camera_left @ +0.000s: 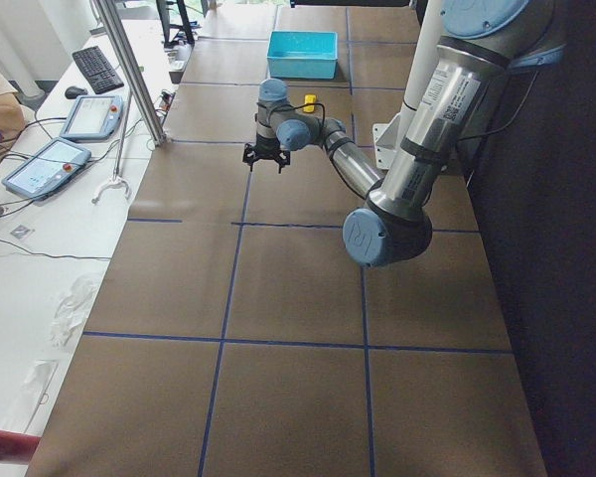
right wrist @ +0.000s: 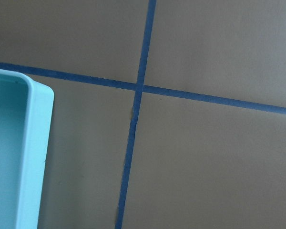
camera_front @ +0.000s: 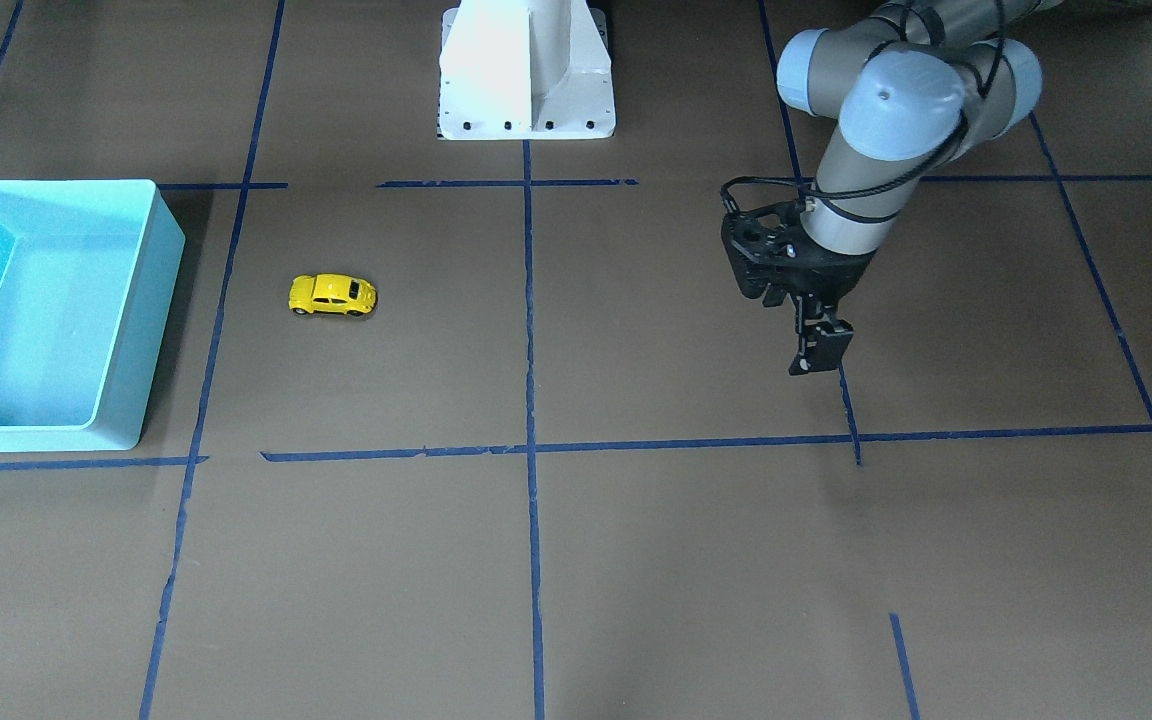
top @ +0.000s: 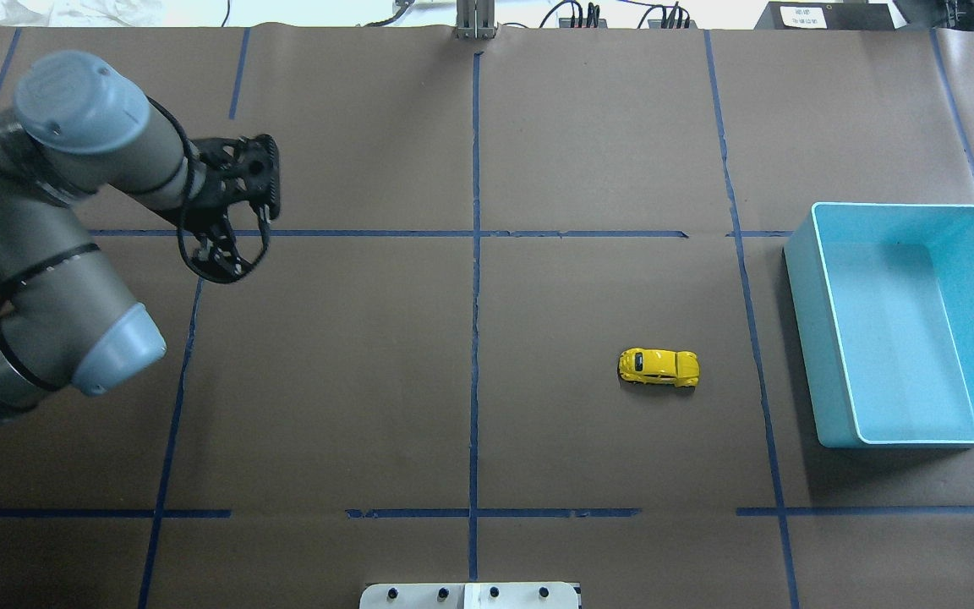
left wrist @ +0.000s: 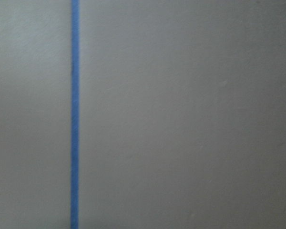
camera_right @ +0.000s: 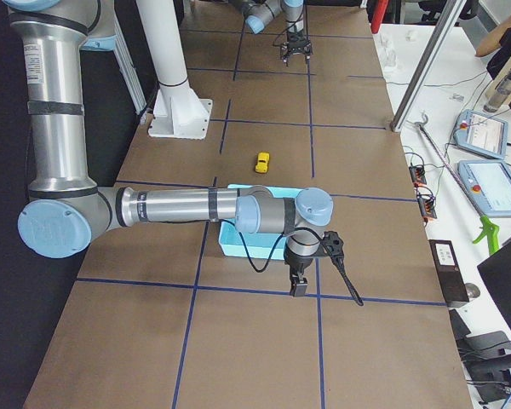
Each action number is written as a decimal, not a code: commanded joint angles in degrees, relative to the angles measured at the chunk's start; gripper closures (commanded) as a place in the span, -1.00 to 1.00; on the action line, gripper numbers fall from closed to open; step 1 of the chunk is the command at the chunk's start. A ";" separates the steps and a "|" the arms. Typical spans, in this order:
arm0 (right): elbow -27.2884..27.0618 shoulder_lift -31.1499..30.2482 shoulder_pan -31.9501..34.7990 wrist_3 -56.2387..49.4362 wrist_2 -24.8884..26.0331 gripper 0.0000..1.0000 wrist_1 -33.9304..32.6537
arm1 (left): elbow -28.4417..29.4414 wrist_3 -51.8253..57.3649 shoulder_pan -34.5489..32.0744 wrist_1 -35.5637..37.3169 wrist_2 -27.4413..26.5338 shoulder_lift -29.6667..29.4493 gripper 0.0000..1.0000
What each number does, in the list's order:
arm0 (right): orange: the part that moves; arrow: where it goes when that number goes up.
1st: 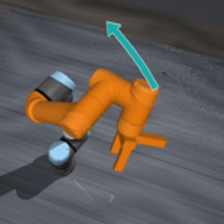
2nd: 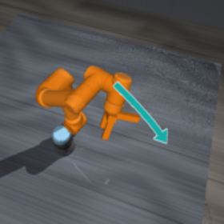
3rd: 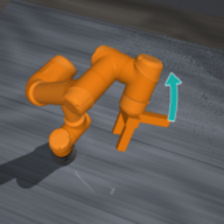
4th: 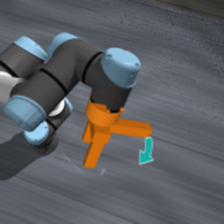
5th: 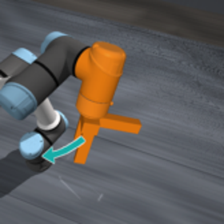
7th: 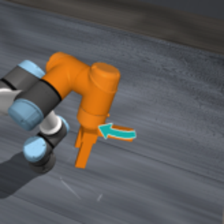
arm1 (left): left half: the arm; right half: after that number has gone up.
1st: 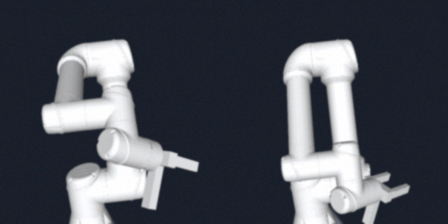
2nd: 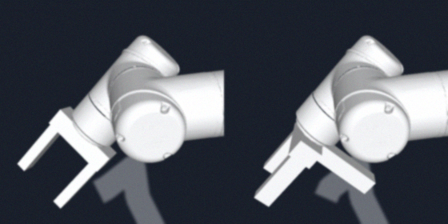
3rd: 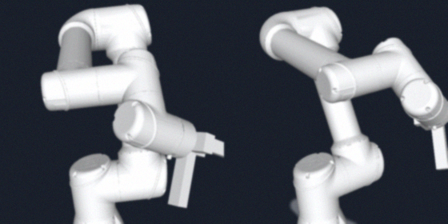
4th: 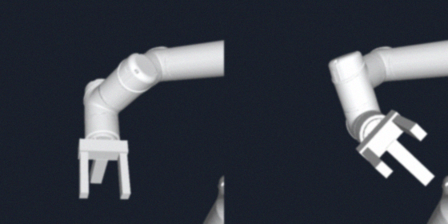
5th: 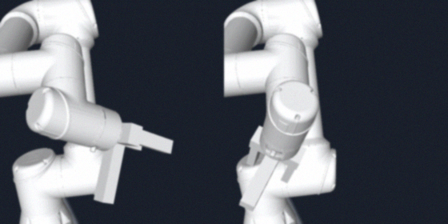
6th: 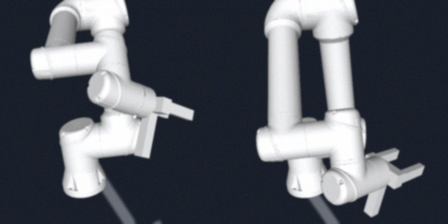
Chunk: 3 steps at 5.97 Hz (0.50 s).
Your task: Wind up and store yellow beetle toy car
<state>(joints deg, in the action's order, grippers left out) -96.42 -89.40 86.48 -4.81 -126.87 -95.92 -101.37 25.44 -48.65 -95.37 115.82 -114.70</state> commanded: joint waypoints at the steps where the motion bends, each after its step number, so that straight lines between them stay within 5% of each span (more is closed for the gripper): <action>1: -14.94 0.01 1.15 -0.20 2.31 -1.00 -10.53 | 2.84 -0.13 -10.28 0.18 6.16 3.23 -1.00; 3: -21.94 1.06 0.11 -0.90 -0.20 -1.00 -11.75 | 5.21 -3.43 -19.24 0.19 10.27 7.10 -1.00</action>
<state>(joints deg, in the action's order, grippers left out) -114.66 -89.17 87.25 -5.41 -125.99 -106.98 -97.58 24.20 -63.41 -95.15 123.16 -109.58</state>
